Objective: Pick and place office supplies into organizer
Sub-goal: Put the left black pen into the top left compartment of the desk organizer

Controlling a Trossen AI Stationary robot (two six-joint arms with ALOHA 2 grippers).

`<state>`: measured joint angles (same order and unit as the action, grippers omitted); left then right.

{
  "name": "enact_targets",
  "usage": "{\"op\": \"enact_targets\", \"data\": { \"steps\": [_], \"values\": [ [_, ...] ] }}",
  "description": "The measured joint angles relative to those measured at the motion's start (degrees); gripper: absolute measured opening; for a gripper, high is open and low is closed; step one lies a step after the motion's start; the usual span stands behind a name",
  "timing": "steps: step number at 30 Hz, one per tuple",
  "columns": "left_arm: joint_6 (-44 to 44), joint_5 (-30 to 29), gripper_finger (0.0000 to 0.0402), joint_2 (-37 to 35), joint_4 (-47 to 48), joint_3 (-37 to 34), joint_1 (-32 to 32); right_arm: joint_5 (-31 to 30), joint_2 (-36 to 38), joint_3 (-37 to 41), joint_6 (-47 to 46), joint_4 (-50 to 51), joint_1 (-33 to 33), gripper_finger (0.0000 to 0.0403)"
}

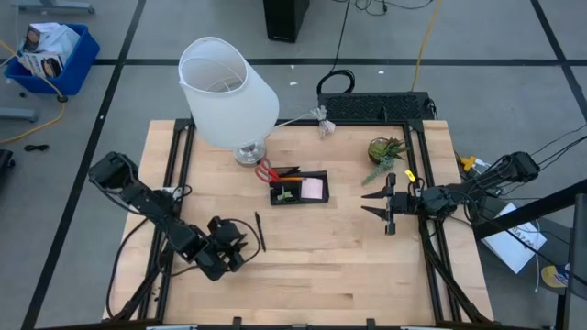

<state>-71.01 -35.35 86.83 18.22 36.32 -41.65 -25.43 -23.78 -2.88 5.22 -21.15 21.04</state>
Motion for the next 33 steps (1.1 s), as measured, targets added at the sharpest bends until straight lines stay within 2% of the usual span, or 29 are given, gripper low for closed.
{"op": "enact_targets", "data": {
  "steps": [6,9,12,19,28,33],
  "values": [
    [-0.81,1.75,0.0149,2.49,2.91,1.72,-1.24,0.0,0.01,0.01,0.02,0.0,0.0,0.0137],
    [-1.9,1.93,0.0149,4.92,9.38,3.43,-1.03,0.01,0.0,-0.01,0.0,0.0,0.0,0.0137],
    [-3.56,3.03,0.0149,7.53,11.94,5.06,0.0,0.0,-0.01,0.0,0.0,0.01,0.0,0.0137],
    [-2.46,2.53,0.0149,8.47,8.59,5.31,2.07,0.0,-0.01,0.0,0.02,-0.02,0.0,0.0137],
    [-6.7,1.94,0.0149,11.16,7.63,5.4,2.14,0.0,0.01,0.0,0.0,0.0,0.0,0.0137],
    [-6.14,1.61,0.0124,11.32,7.08,5.31,2.21,0.0,-0.01,-0.01,0.01,0.0,0.0,0.0137]
  ]
}}
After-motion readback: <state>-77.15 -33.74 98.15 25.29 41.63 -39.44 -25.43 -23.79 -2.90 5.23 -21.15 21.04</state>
